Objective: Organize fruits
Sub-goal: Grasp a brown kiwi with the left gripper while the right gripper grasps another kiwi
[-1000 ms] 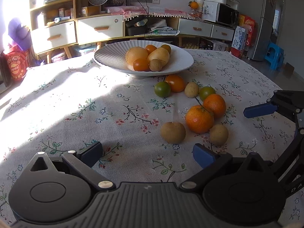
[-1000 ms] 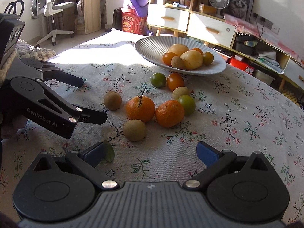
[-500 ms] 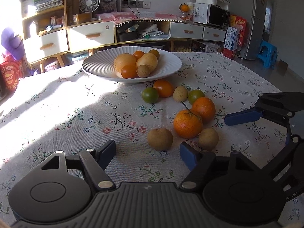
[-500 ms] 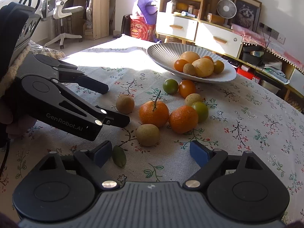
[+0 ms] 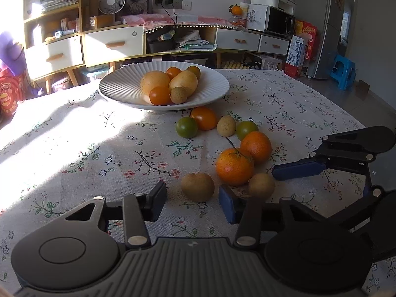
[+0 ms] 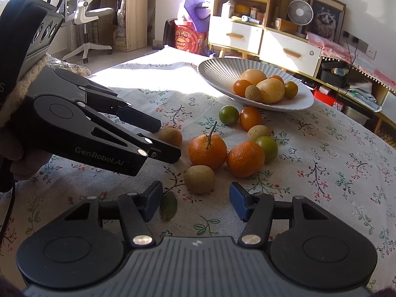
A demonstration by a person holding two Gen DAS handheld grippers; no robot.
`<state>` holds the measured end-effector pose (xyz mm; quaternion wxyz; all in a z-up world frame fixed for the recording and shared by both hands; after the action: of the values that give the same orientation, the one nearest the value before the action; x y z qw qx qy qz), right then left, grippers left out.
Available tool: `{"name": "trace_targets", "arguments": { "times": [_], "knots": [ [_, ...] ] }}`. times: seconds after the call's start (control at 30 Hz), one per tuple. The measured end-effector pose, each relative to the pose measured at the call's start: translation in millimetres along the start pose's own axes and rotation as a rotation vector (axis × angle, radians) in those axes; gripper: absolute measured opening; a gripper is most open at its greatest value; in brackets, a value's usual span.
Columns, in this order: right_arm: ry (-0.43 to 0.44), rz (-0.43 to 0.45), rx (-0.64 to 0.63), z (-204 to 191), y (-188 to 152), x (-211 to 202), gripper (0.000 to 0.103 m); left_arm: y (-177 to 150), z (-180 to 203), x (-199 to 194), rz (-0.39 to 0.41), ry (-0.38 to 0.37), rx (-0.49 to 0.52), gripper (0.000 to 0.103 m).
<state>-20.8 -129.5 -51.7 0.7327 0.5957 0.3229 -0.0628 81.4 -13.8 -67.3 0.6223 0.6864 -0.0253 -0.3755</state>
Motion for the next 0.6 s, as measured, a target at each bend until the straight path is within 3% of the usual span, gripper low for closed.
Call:
{"name": "trace_targets", "arguments": {
  "times": [0.43,0.6],
  "knots": [
    [-0.008,0.005,-0.001,0.6,4.0,0.6,0.039,2.7,1.2,-0.4,-0.006,-0.006,-0.017,0.016],
    [-0.010,0.006,0.001,0.7,5.9,1.1,0.033,3.3,1.1,-0.6,-0.009,-0.006,-0.022,0.015]
  ]
}}
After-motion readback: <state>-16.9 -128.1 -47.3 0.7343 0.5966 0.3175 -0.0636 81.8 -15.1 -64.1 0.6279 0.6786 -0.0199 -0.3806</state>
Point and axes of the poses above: each gripper's, at about its wrist camera, not at the fingertips, and x roughly the way its jaws point, z to its right, y to its top, the point moved 3 cm from there along x, roughly the way its jaws point, and after that the axes turned 11 degrees about z, right-handed, at the moved point
